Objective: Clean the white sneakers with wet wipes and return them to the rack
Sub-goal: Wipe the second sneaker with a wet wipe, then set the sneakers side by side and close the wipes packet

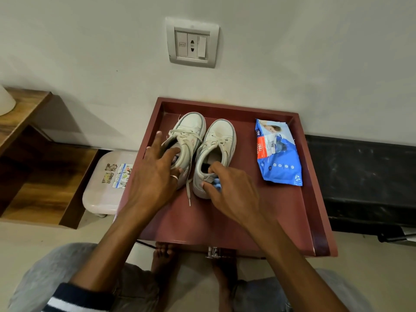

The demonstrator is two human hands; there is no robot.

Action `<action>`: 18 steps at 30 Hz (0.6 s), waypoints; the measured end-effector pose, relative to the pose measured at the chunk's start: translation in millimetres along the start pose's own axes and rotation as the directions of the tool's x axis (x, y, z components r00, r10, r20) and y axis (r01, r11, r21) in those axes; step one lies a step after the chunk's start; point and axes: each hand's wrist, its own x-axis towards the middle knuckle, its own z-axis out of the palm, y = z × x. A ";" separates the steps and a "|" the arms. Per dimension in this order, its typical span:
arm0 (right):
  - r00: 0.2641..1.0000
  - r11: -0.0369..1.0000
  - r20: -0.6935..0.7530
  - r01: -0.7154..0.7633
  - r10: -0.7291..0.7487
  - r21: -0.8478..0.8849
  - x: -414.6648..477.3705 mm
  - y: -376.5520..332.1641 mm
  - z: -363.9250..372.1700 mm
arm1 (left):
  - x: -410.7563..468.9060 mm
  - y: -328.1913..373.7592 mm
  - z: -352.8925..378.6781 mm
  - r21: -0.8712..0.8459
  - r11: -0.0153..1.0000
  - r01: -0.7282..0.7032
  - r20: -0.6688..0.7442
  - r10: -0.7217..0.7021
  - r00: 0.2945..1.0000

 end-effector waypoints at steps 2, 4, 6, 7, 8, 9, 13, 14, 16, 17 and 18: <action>0.999 0.999 0.027 0.020 -0.021 0.044 1.3 2.4 2.0 | -1.8 2.8 -3.7 0.056 0.997 0.044 0.045 -0.047 0.998; 0.998 0.997 0.056 0.033 -0.037 0.065 2.2 4.5 0.6 | -1.8 5.3 -6.8 0.071 0.993 0.095 0.088 -0.101 0.991; 0.996 0.996 0.079 0.033 -0.040 0.078 2.5 6.3 -1.7 | -2.1 7.2 -8.0 0.037 0.993 0.110 0.099 -0.113 0.989; 0.995 0.995 0.093 0.027 -0.037 0.098 2.5 6.8 -3.2 | -2.3 8.2 -8.0 0.022 0.994 0.104 0.096 -0.106 0.990; 0.994 0.992 0.108 0.014 -0.028 0.123 2.1 7.0 -5.2 | -2.6 9.3 -8.2 0.016 0.995 0.100 0.091 -0.101 0.991; 0.993 0.989 0.117 0.000 -0.018 0.149 1.9 6.5 -8.0 | -3.0 10.4 -8.7 0.018 0.995 0.102 0.080 -0.103 0.991; 0.992 0.973 0.110 -0.079 0.057 0.216 5.2 3.7 -23.6 | -3.4 14.4 -12.3 0.040 0.993 0.108 0.033 -0.110 0.993; 0.991 0.966 0.104 -0.108 0.086 0.233 6.1 3.4 -26.9 | -3.5 15.5 -12.9 0.046 0.993 0.110 0.030 -0.112 0.993; 0.981 0.922 0.078 -0.194 0.178 0.334 7.3 2.8 -33.1 | -4.3 18.1 -12.9 0.064 0.993 0.099 0.015 -0.100 0.995; 0.971 0.883 0.063 -0.237 0.232 0.405 7.7 3.5 -35.7 | -4.6 19.8 -12.7 0.077 0.994 0.083 -0.001 -0.083 0.997; 0.958 0.849 0.049 -0.273 0.282 0.453 8.6 5.0 -38.3 | -4.3 21.8 -12.8 0.087 0.994 0.061 -0.022 -0.059 0.998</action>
